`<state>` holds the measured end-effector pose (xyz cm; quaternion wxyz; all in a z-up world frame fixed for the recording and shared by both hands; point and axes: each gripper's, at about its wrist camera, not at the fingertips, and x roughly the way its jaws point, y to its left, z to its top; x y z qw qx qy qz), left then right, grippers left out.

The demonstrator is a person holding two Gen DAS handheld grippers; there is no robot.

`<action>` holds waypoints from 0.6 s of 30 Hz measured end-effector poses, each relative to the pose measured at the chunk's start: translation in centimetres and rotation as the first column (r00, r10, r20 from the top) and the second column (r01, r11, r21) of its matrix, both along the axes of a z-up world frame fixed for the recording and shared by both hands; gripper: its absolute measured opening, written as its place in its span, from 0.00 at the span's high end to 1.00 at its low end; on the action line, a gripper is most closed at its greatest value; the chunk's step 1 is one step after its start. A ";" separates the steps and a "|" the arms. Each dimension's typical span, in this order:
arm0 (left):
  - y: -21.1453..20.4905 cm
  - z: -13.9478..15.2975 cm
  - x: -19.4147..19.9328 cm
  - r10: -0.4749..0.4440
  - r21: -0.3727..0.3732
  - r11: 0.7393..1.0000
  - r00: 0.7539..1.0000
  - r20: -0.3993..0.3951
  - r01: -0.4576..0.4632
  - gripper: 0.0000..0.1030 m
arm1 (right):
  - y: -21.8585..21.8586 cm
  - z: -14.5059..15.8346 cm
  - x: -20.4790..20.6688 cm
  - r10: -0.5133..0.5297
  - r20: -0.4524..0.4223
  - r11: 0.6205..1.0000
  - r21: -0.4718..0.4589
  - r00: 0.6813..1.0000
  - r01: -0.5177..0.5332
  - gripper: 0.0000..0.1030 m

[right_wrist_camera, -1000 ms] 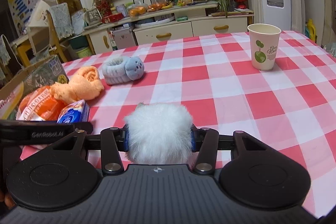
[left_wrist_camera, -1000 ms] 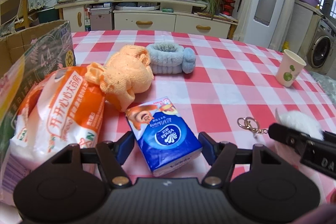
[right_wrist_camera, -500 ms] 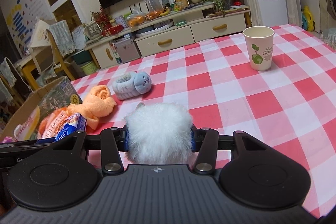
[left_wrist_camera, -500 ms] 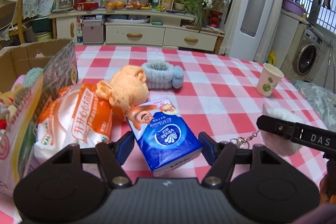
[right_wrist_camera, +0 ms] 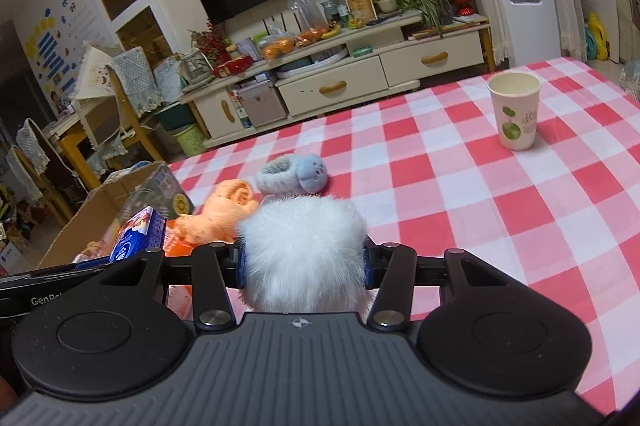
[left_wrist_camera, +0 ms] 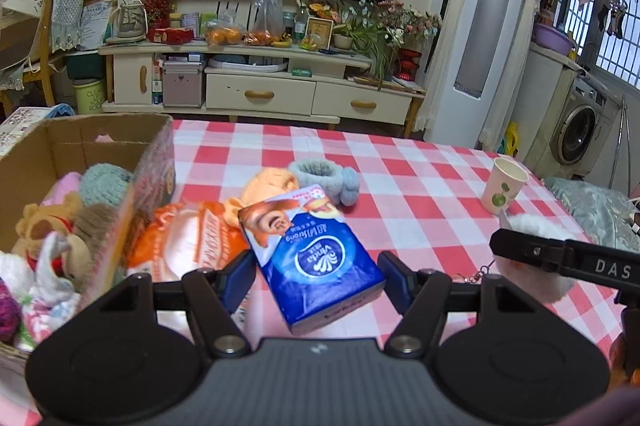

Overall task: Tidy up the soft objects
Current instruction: 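Carry the pom-pom and tissue pack into the cardboard box and open both tools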

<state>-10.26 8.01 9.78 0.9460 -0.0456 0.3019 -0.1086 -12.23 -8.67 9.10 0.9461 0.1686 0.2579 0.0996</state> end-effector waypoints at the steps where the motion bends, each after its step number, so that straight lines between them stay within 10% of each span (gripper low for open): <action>1: 0.3 0.1 0.0 0.004 -0.001 1.000 1.000 0.002 -0.004 0.35 | 0.2 0.3 -0.1 0.003 0.003 1.000 -0.002 1.000 -0.003 0.42; 18: 7.2 2.6 -0.1 0.122 -0.041 0.992 0.992 0.043 -0.121 0.35 | 6.7 4.6 1.4 0.144 0.064 0.990 -0.017 0.988 -0.143 0.42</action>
